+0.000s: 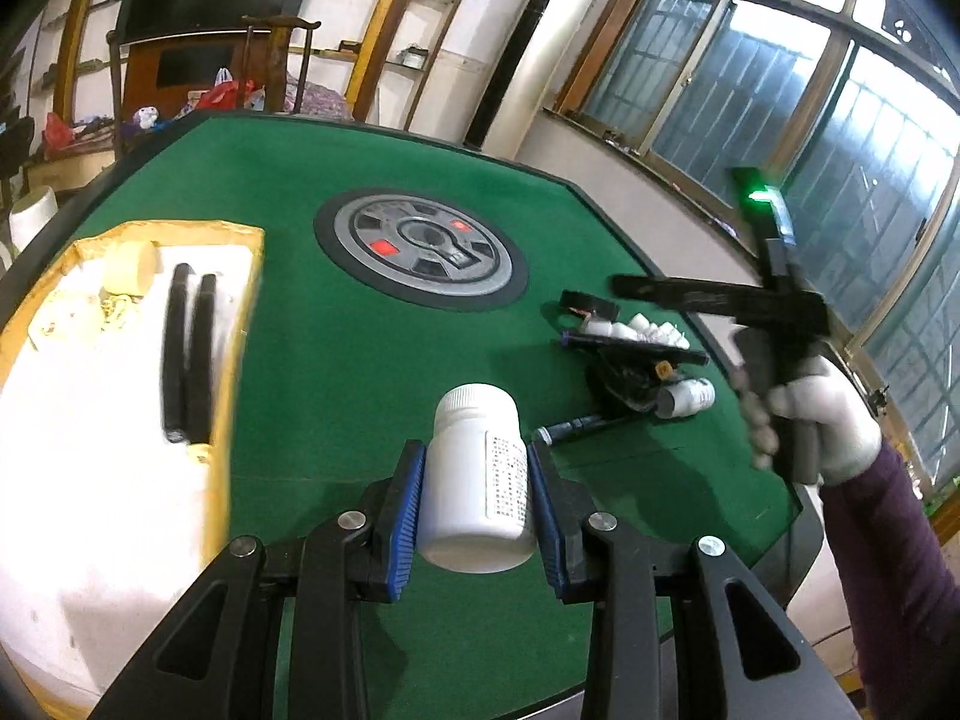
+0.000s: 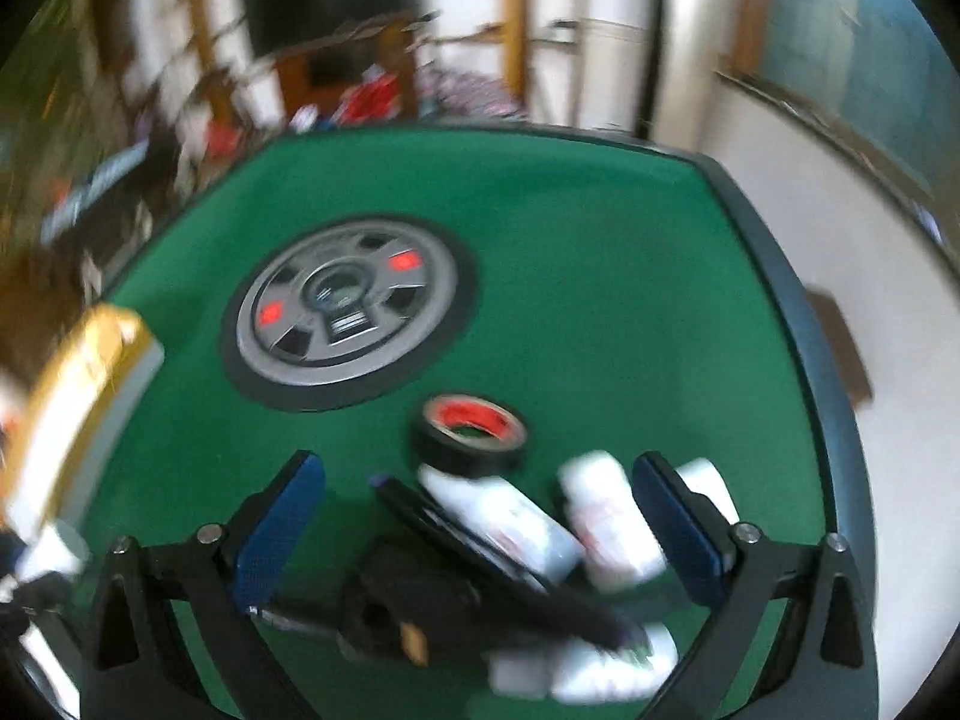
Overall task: Organize rigid objects
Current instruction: 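Lift the white bottle with the left tool while the right tool grasps the black tape roll, then carry the white bottle and black tape roll over the white tray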
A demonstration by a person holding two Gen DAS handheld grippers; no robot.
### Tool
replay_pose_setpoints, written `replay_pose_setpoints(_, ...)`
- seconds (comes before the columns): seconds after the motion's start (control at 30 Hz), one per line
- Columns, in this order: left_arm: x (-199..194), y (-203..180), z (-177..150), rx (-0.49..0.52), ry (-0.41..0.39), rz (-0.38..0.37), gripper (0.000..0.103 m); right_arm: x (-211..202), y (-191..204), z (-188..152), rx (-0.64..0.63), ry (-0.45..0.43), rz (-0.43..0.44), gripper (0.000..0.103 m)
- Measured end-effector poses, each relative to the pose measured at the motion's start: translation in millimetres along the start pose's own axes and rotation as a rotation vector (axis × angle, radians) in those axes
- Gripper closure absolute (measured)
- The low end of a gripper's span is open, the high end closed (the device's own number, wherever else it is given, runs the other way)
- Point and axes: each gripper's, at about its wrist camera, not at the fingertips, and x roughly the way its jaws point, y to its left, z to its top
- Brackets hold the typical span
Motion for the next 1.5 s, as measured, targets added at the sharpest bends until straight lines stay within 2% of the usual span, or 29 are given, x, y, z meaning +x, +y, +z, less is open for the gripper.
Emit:
replay_pose_setpoints(0.03,-3.6,4.5,2.2,-0.009,-0.008,0.000,0.068,9.5,9.0,7.6,-0.050,0.020,-0.015,0.012)
replay_pose_setpoints(0.1,-9.3,13.5,5.8,-0.026,-0.020,-0.001,0.068,31.0,19.9,19.1,-0.110,0.081,-0.034,0.029)
replay_pose_setpoints(0.13,-12.7,20.2,8.1,-0.040,-0.027,-0.001,0.068,43.2,22.7,22.6,-0.127,0.120,-0.047,0.034)
replay_pose_setpoints(0.2,-18.3,34.5,11.1,-0.065,-0.040,0.008,0.068,65.6,26.7,25.9,-0.143,0.190,-0.069,0.064)
replay_pose_setpoints(0.23,-20.0,40.9,11.8,-0.075,-0.046,0.016,0.068,77.2,26.9,26.7,-0.144,0.225,-0.071,0.070)
replay_pose_setpoints(0.33,-22.8,62.0,10.5,-0.117,-0.046,0.027,0.068,81.2,28.5,27.3,-0.157,0.234,-0.085,0.073)
replay_pose_setpoints(0.4,-24.2,76.8,8.8,-0.158,-0.041,0.027,0.068,74.6,26.4,28.0,-0.148,0.222,-0.070,0.079)
replay_pose_setpoints(0.57,-32.8,100.4,4.6,-0.209,-0.056,0.054,0.068,43.6,23.0,30.7,-0.094,0.149,-0.034,0.081)
replay_pose_setpoints(0.7,-41.1,122.6,4.5,-0.249,-0.050,0.113,0.068,13.1,38.0,31.2,-0.076,0.073,0.020,0.081)
replay_pose_setpoints(0.87,-37.0,146.8,9.4,-0.261,0.018,0.223,0.068,-19.6,90.9,38.7,-0.101,-0.004,0.140,0.081)
replay_pose_setpoints(0.93,-29.0,160.4,13.4,-0.274,0.072,0.257,0.068,-30.4,117.2,38.5,-0.129,-0.017,0.204,0.081)
replay_pose_setpoints(1.13,-2.9,189.6,23.6,-0.292,0.176,0.315,0.068,-42.5,202.1,29.3,-0.224,-0.004,0.358,0.081)
replay_pose_setpoints(1.3,5.2,196.7,37.5,-0.300,0.181,0.366,0.066,-34.8,259.9,23.9,-0.274,0.027,0.428,0.081)
replay_pose_setpoints(1.37,6.1,198.1,40.5,-0.304,0.195,0.348,0.055,-28.7,282.4,24.0,-0.290,0.046,0.450,0.081)
replay_pose_setpoints(1.5,2.1,196.0,39.2,-0.320,0.218,0.288,0.045,-17.2,314.0,23.7,-0.322,0.077,0.466,0.081)
